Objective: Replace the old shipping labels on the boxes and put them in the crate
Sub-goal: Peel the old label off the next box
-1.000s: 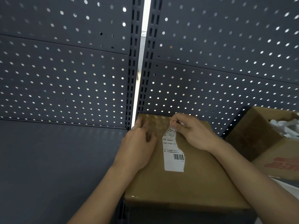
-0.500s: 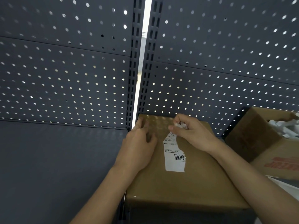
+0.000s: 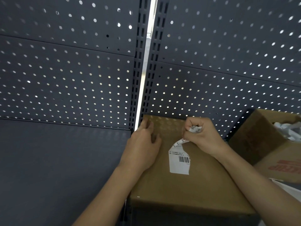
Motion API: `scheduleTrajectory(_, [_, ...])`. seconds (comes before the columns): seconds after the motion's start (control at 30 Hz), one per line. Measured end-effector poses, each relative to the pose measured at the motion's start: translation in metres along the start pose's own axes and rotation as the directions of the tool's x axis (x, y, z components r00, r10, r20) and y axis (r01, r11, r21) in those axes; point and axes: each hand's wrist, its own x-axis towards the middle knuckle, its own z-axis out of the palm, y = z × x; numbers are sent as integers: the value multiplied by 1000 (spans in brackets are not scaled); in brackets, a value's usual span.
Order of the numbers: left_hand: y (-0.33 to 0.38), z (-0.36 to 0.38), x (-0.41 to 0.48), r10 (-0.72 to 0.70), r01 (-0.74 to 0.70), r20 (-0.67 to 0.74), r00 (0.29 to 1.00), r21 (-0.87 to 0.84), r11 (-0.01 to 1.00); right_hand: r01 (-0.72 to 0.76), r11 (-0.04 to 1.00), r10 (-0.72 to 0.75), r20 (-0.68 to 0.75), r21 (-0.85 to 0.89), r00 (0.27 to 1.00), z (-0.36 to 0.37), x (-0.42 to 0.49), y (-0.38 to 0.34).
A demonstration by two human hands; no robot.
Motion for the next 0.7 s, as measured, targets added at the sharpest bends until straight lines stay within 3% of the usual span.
scheduleTrajectory(0.27, [-1, 1, 0, -18, 18, 7, 1000, 8, 1000, 68, 996, -70, -33, -58, 997, -2, -2, -1])
scheduleTrajectory(0.5, [-3, 2, 2, -17, 17, 5, 1000, 29, 999, 27, 967, -1, 103, -251, 995, -15, -14, -8])
scheduleTrajectory(0.7, [-3, 3, 3, -6, 6, -5, 1000, 38, 999, 148, 880, -119, 92, -451, 989, -9, -24, -10])
